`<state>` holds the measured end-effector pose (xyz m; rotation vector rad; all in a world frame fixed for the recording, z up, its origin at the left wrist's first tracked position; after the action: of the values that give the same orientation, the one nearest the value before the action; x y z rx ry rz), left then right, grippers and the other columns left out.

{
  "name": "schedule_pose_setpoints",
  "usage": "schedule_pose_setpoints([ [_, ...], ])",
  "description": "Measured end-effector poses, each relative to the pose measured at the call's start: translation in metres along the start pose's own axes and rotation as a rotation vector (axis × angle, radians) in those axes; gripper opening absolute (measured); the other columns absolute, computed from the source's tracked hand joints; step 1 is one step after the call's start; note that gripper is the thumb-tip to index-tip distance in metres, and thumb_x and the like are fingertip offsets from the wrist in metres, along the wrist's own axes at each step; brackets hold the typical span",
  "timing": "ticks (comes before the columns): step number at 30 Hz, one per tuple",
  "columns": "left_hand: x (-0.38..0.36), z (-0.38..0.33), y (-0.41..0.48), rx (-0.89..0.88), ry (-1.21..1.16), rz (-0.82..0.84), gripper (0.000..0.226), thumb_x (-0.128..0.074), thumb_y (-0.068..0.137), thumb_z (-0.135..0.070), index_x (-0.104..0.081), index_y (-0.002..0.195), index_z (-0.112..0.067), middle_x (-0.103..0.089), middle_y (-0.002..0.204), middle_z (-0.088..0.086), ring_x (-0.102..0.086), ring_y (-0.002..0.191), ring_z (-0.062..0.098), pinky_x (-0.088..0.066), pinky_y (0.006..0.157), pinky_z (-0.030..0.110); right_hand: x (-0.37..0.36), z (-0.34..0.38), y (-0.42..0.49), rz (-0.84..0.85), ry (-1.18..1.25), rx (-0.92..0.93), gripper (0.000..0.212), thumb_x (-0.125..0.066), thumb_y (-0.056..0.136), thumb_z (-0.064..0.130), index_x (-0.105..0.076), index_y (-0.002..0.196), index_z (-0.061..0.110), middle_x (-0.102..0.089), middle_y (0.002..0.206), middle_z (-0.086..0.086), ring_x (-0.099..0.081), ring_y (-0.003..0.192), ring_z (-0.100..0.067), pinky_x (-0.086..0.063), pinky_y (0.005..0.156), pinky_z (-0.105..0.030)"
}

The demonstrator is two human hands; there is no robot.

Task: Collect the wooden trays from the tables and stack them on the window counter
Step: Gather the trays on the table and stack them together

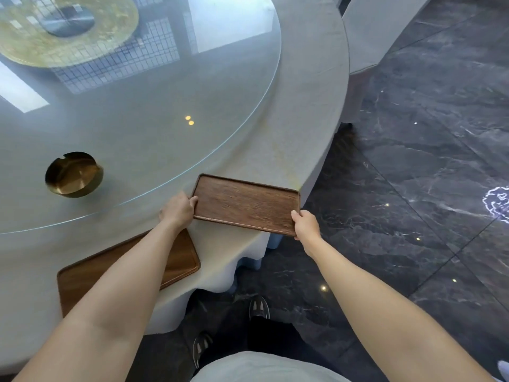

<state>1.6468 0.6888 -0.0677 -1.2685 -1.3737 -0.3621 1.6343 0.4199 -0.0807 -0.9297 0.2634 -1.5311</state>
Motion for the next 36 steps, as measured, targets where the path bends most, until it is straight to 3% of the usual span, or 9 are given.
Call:
schedule_pose_setpoints([
  [4,-0.001,0.013,-0.021,-0.065,-0.102,-0.022,0.043,-0.032,0.098,-0.029,-0.052,0.102,0.009,-0.057,0.116,0.034,-0.052,0.111,0.044,-0.041,0.09,0.044,0.002,-0.003,-0.007,-0.073,0.023,0.062,0.031,-0.034,0.099,0.024,-0.047,0.076,0.009,-0.049,0.077,-0.006,-0.047,0.076,-0.02,-0.036,0.068,-0.032],
  [8,0.015,0.042,-0.047,-0.077,-0.137,-0.126,0.042,-0.031,0.098,-0.029,-0.054,0.096,0.007,-0.06,0.112,0.032,-0.055,0.107,0.043,-0.042,0.085,0.044,-0.016,0.013,-0.029,-0.06,0.012,0.165,0.035,-0.034,0.099,0.024,-0.054,0.088,-0.003,-0.054,0.085,-0.013,-0.052,0.083,-0.025,-0.043,0.074,-0.038],
  [12,0.04,0.094,-0.067,-0.026,-0.193,-0.19,0.041,-0.027,0.099,-0.032,-0.052,0.085,-0.002,-0.063,0.107,0.027,-0.057,0.1,0.04,-0.042,0.079,0.041,-0.054,0.034,-0.055,0.04,-0.05,0.255,0.039,-0.035,0.099,0.025,-0.06,0.091,-0.004,-0.061,0.095,-0.026,-0.058,0.096,-0.04,-0.048,0.085,-0.046],
  [15,0.054,0.14,-0.081,0.054,-0.227,-0.22,0.045,-0.027,0.099,-0.033,-0.055,0.091,0.002,-0.063,0.106,0.027,-0.057,0.1,0.04,-0.043,0.082,0.043,-0.087,0.046,-0.074,0.135,-0.14,0.349,0.033,-0.036,0.099,0.025,-0.055,0.079,0.006,-0.056,0.082,-0.011,-0.053,0.083,-0.029,-0.04,0.068,-0.036],
  [19,0.058,0.19,-0.099,0.127,-0.23,-0.225,0.039,-0.029,0.098,-0.033,-0.047,0.08,-0.004,-0.062,0.106,0.031,-0.056,0.1,0.042,-0.043,0.082,0.042,-0.125,0.044,-0.092,0.247,-0.248,0.409,0.031,-0.035,0.099,0.027,-0.055,0.088,0.006,-0.058,0.087,-0.012,-0.054,0.082,-0.024,-0.041,0.071,-0.034],
  [22,0.051,0.218,-0.109,0.154,-0.218,-0.195,0.043,-0.026,0.099,-0.032,-0.052,0.089,0.001,-0.063,0.105,0.029,-0.058,0.099,0.041,-0.044,0.081,0.042,-0.144,0.038,-0.101,0.298,-0.364,0.425,0.03,-0.032,0.1,0.029,-0.053,0.093,0.009,-0.057,0.09,-0.009,-0.052,0.077,-0.019,-0.041,0.06,-0.026],
  [26,0.036,0.242,-0.116,0.156,-0.212,-0.159,0.046,-0.024,0.099,-0.033,-0.055,0.102,0.001,-0.065,0.103,0.023,-0.059,0.092,0.037,-0.046,0.077,0.04,-0.158,0.032,-0.108,0.298,-0.543,0.453,0.028,-0.029,0.1,0.032,-0.049,0.093,0.012,-0.057,0.094,-0.008,-0.053,0.086,-0.023,-0.04,0.073,-0.032],
  [29,0.028,0.251,-0.119,0.145,-0.2,-0.154,0.043,-0.024,0.099,-0.03,-0.054,0.103,0.001,-0.065,0.102,0.022,-0.056,0.084,0.032,-0.042,0.072,0.038,-0.163,0.027,-0.111,0.273,-0.672,0.473,0.032,-0.027,0.1,0.035,-0.049,0.096,0.012,-0.061,0.098,-0.01,-0.055,0.087,-0.024,-0.043,0.075,-0.034],
  [36,0.02,0.264,-0.12,0.183,-0.164,-0.127,0.045,-0.023,0.099,-0.032,-0.054,0.106,-0.001,-0.064,0.107,0.022,-0.058,0.097,0.039,-0.046,0.081,0.042,-0.17,0.02,-0.118,0.199,-0.954,0.571,0.042,-0.021,0.1,0.034,-0.049,0.116,0.007,-0.064,0.111,-0.014,-0.06,0.098,-0.031,-0.047,0.081,-0.039],
])
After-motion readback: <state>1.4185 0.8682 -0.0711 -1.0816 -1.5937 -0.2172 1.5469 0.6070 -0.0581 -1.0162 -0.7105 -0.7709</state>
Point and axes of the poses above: each hand's wrist, its own y-axis towards the middle knuckle, its own x-axis out of the back of the hand, z = x × y, the point moved 1 cm from there along y, towards the middle knuckle
